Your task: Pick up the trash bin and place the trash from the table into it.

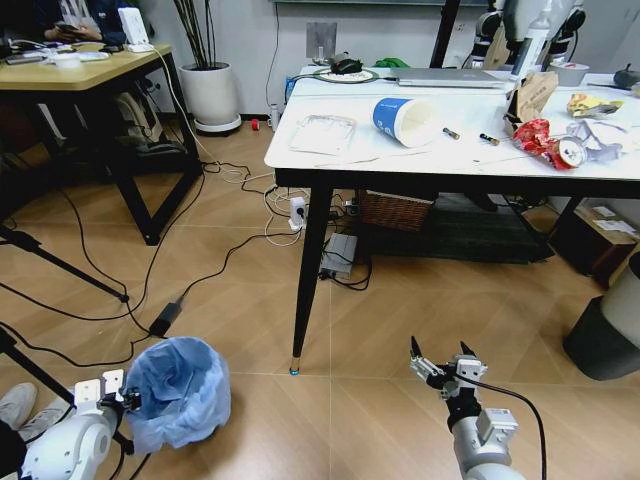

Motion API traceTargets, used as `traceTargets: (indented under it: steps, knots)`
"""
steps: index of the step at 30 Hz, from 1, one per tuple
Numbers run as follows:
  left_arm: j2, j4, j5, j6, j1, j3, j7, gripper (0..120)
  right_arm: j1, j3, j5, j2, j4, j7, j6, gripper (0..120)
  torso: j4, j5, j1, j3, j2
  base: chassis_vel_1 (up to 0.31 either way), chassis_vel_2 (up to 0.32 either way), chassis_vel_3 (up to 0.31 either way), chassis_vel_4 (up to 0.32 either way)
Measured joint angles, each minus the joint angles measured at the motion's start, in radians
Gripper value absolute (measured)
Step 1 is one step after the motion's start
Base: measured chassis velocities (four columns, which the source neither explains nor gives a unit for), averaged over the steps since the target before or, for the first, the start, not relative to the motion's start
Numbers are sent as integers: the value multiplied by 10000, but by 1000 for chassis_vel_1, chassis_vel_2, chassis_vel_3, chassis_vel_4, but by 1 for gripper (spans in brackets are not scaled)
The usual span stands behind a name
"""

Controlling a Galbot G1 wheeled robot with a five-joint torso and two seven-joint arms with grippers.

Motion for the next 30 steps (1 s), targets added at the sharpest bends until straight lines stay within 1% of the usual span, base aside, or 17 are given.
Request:
traceTargets:
  steps: [4,5,6,7,10,12,13,14,17,18,21,24,25,27,30]
  knots:
    - [144,-1039,-1098,257,184,235,-892,0,13,-3,-84,119,81,-92,-26,100,-4,3,0,0,0,0,0,0,0]
    - [144,-1039,-1098,257,184,235,-892,0,13,-3,-84,119,81,-92,-26,100,-4,3,0,0,0,0,0,0,0]
    - [215,-1326,-1500,281,218,313,-1230,0,7,-5,-123,126,113,-111,-28,100,-2,4,0,0,0,0,0,0,0]
    - [404,-2055,-2367,289,257,557,-1941,0,4,7,-178,158,145,-132,-29,100,-2,5,0,-1,0,0,0,0,0]
    - [650,-2837,-2882,290,210,1093,-2503,0,8,72,-200,254,222,-133,-29,100,-2,1,0,-1,0,0,0,0,0]
    - [705,-2999,-2963,290,173,1249,-2617,0,5,83,-203,266,250,-133,-29,100,-2,2,0,-1,0,0,0,0,0]
    - [769,-3190,-3078,290,124,1445,-2766,0,-3,98,-206,275,288,-135,-29,100,-2,3,0,-1,0,0,0,0,0]
    - [926,-3643,-3541,290,-28,1977,-3209,0,-36,137,-210,280,387,-140,-31,100,-2,4,0,-1,0,0,0,0,0]
    - [1150,-4287,-4434,290,-369,2899,-4151,0,-96,236,-210,263,535,-143,-34,100,-5,6,0,-2,0,0,0,0,0]
    - [1150,-4287,-4434,290,-369,2899,-4151,0,-96,236,-210,263,535,-143,-34,100,-5,6,0,-2,0,0,0,0,0]
    - [1342,-4719,-5356,286,-803,3808,-5318,0,-164,391,-202,216,681,-144,-39,100,-5,5,0,-2,0,0,0,0,0]
    - [1524,-5025,-5809,283,-1027,4502,-5871,0,-211,579,-170,143,813,-144,-47,100,-4,2,0,-1,0,0,0,0,0]
    - [1588,-5140,-5918,283,-1069,4710,-5966,0,-211,639,-165,124,834,-144,-51,100,-4,4,0,-1,0,0,0,0,0]
    - [1627,-5206,-5980,283,-1086,4825,-6001,0,-209,668,-164,118,842,-144,-53,100,-3,6,0,-1,0,0,0,0,0]
    - [1876,-5660,-6313,279,-1036,5258,-6059,0,-178,765,-142,117,846,-138,-69,100,-4,4,0,-2,0,0,0,0,0]
